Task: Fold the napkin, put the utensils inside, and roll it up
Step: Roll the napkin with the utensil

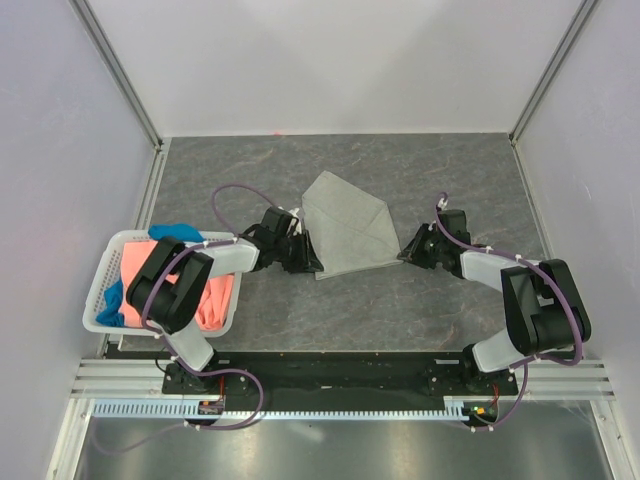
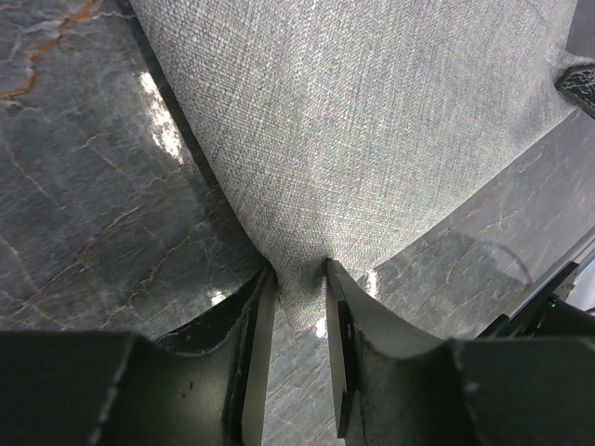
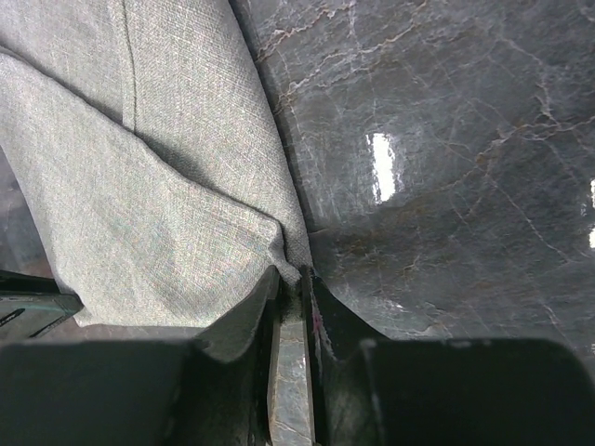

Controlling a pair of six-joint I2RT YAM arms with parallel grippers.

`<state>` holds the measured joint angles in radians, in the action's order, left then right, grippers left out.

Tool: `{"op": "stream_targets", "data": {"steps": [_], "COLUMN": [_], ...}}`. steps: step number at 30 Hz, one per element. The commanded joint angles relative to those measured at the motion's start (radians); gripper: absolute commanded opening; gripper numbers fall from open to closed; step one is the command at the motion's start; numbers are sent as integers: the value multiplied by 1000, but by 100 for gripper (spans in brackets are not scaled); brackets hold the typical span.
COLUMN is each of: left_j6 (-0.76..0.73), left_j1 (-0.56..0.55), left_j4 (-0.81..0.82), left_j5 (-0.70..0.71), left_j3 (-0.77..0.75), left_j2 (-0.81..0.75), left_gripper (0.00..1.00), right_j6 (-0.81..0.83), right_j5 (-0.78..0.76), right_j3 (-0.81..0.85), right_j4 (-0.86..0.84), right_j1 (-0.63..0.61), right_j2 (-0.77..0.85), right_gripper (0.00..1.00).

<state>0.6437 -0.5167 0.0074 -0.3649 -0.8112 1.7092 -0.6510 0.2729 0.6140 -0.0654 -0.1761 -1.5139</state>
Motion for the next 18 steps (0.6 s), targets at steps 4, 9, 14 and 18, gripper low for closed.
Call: {"op": "stream_targets", "data": {"steps": [4, 9, 14, 18], "left_j6": [10, 5, 4, 8], "left_j1": [6, 15, 17, 23], "left_j4": [-38, -38, -40, -41], "left_j5": [67, 61, 60, 47], "left_j3": [49, 60, 70, 73], "left_j2": [-10, -19, -45, -62], "left_gripper": [34, 34, 41, 48], "right_j6": [16, 43, 65, 73], "right_j5": [5, -20, -38, -29], "right_j3": [15, 24, 33, 30], "right_j4": [-33, 10, 41, 42], "right_j1": [-11, -11, -10, -11], "right_j2": [-8, 9, 12, -11], "right_gripper": [26, 37, 46, 49]}}
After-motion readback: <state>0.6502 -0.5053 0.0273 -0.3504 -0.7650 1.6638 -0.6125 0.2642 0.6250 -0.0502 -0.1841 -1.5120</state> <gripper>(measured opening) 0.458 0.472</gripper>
